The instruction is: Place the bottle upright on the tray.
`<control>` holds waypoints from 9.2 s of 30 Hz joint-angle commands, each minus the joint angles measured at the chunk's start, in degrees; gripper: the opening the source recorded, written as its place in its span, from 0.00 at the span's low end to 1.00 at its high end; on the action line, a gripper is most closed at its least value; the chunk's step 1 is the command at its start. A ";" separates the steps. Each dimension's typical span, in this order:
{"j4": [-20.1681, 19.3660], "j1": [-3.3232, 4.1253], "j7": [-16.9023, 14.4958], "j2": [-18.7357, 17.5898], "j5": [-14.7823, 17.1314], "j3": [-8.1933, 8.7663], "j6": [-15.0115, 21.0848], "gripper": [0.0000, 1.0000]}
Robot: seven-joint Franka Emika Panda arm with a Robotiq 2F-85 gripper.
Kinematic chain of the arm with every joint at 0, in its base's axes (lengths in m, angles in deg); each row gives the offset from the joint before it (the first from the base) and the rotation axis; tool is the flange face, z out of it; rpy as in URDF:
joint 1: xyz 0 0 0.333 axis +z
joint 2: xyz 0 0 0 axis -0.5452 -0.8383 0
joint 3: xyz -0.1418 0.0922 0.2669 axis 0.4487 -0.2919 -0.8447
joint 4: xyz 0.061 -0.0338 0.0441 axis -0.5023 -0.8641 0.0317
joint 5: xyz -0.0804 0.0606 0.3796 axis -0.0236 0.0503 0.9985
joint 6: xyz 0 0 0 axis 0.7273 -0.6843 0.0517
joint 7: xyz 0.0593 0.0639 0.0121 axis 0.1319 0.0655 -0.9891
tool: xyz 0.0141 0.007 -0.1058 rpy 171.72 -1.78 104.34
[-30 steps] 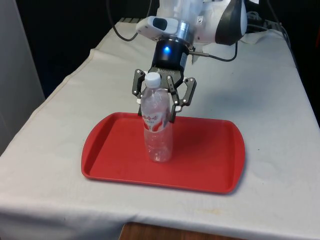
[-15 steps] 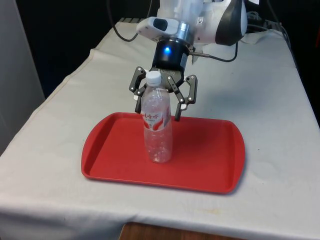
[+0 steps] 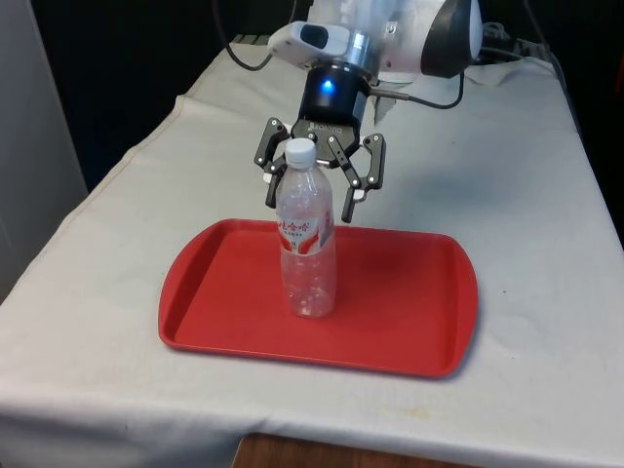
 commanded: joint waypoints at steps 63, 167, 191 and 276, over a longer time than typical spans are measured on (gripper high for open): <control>-3.04 0.06 -0.57 15.01 -0.11 0.92 -16.50 1.00; -5.84 -0.06 -16.90 35.07 0.06 4.41 -51.22 1.00; -4.87 -0.06 -19.88 37.01 0.11 6.36 -59.82 1.00; -9.40 -0.29 -13.81 47.27 -14.32 8.14 -69.73 1.00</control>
